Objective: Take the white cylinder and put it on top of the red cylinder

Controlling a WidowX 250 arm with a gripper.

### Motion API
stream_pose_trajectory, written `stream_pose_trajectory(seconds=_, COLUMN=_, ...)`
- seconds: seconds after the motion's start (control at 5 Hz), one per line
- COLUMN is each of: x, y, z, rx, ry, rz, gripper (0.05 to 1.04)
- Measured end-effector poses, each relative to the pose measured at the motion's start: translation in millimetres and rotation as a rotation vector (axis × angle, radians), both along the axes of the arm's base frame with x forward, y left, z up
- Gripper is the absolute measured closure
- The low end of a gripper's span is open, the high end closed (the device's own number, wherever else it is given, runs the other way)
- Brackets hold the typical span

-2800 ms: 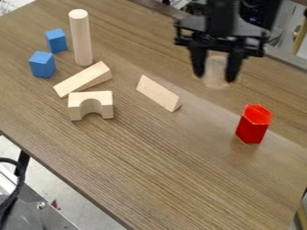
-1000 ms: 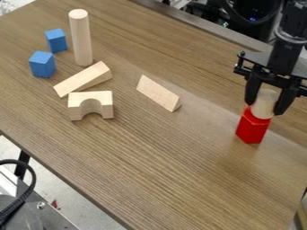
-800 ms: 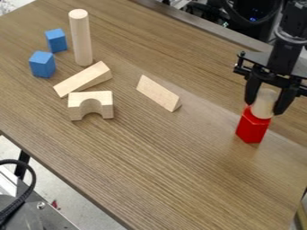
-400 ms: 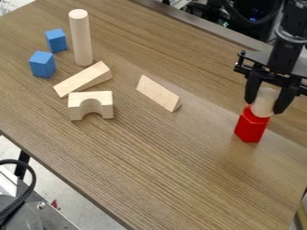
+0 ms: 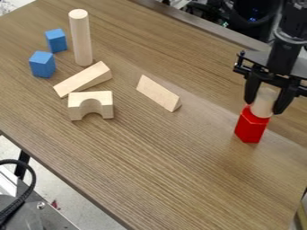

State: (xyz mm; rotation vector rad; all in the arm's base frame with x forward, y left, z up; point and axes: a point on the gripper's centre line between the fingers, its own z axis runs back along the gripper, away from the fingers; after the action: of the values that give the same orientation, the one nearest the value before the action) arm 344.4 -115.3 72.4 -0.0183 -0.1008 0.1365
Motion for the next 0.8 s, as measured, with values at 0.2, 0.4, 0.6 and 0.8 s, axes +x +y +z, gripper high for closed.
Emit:
stream_pose_trajectory(seconds=0.2, x=-8, y=3, z=1.7, rx=0.006, ry=0.006, rz=-0.006, gripper=0.533)
stream_pose_trajectory(seconds=0.4, x=-11, y=5, z=11.1, rx=-0.003, ry=-0.021, rz=-0.012, gripper=0.533)
stream_pose_trajectory(seconds=0.6, x=-14, y=6, z=11.8, rx=-0.006, ry=-0.029, rz=-0.014, gripper=0.533)
stream_pose_trajectory(seconds=0.8, x=-13, y=6, z=10.9, rx=-0.009, ry=-0.037, rz=-0.013, gripper=0.533)
